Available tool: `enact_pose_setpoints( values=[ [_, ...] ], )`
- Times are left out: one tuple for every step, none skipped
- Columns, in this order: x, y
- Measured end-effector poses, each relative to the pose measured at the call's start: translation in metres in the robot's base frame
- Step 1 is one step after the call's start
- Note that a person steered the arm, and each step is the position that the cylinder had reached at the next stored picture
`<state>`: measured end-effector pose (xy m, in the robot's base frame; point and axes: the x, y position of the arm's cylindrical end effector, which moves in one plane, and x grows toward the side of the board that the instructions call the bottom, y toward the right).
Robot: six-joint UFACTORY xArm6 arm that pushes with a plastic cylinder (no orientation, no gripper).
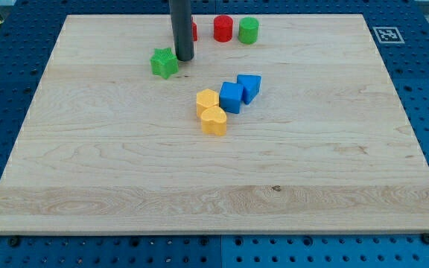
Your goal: Slide the green star slightly left
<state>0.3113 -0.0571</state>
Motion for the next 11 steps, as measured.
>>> enact_pose_setpoints(
  values=[
    [0.037,0.009],
    [0.047,0.009],
    [0.044,0.006],
    [0.014,-0.022],
    [0.008,-0.033],
    [0.008,-0.038],
    [0.008,-0.072],
    [0.008,-0.076],
    [0.008,-0.091],
    [0.017,-0.091],
    [0.049,-0.088]
  ],
)
